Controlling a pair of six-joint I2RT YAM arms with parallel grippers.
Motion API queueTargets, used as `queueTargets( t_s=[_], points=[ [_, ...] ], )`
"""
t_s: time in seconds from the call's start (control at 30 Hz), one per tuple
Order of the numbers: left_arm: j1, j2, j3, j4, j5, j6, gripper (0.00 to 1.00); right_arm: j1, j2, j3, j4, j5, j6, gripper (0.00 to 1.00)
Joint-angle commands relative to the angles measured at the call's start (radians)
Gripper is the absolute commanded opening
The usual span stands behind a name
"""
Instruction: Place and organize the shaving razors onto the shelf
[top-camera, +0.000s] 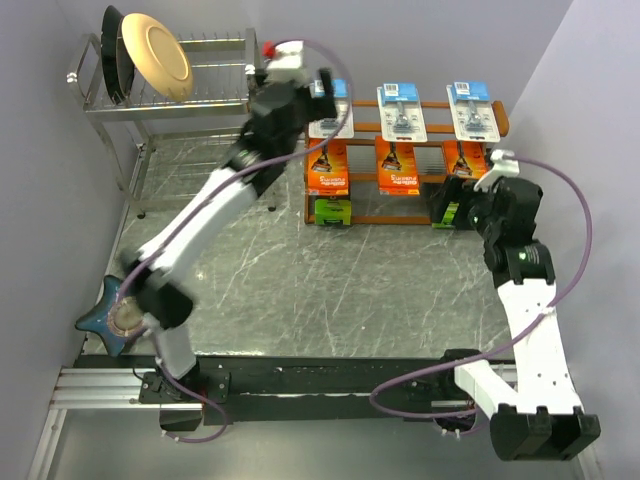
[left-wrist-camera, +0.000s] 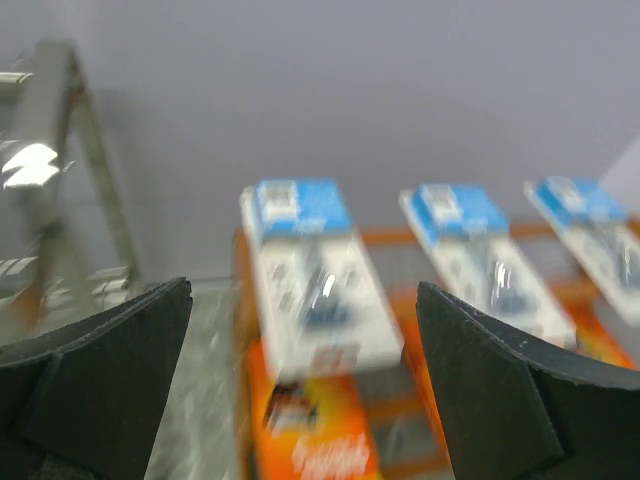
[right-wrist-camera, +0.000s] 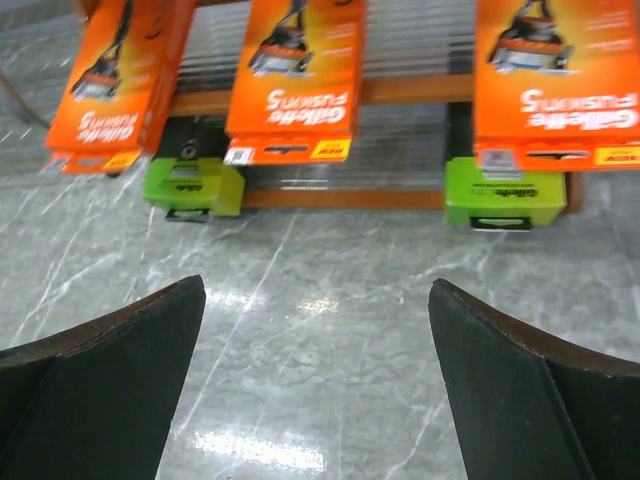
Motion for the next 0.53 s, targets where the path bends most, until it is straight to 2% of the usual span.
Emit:
queueTargets(
  t_s=[0.0, 0.03, 0.1, 0.13, 0.23, 0.33, 0.5],
  points=[
    [0.004, -0.3, -0.368, -0.034, 0.122, 0.014, 1.0, -0.002, 0.066, 0.13, -0.162, 0.108, 0.007, 1.0],
    [0.005, -0.339, -0.489, -0.055, 0.142, 0.003, 1.0, -0.002, 0.068, 0.139, -0.179, 0.117, -0.001, 1.0],
    [0.013, -0.44, -0.597, -0.089, 0.211, -0.007, 0.99, -0.002, 0.06, 0.164, -0.213, 0.111, -0.006, 1.0],
    [0.028, -0.472, -0.699, -0.109, 0.234, -0.015, 0.99, -0.001, 0.055, 0.173, -0.222, 0.102, -0.016, 1.0],
    [0.082, -0.569, -0.853, -0.126, 0.337, 0.0, 1.0, 0.001, 0.032, 0.214, -0.246, 0.065, -0.035, 1.0],
    [0.149, -0.594, -0.89, -0.158, 0.368, 0.002, 0.99, 0.001, 0.003, 0.239, -0.263, 0.051, -0.027, 1.0],
    [0.219, -0.601, -0.887, -0.136, 0.397, 0.002, 0.99, 0.002, -0.061, 0.176, -0.251, -0.036, -0.016, 1.0]
  ],
)
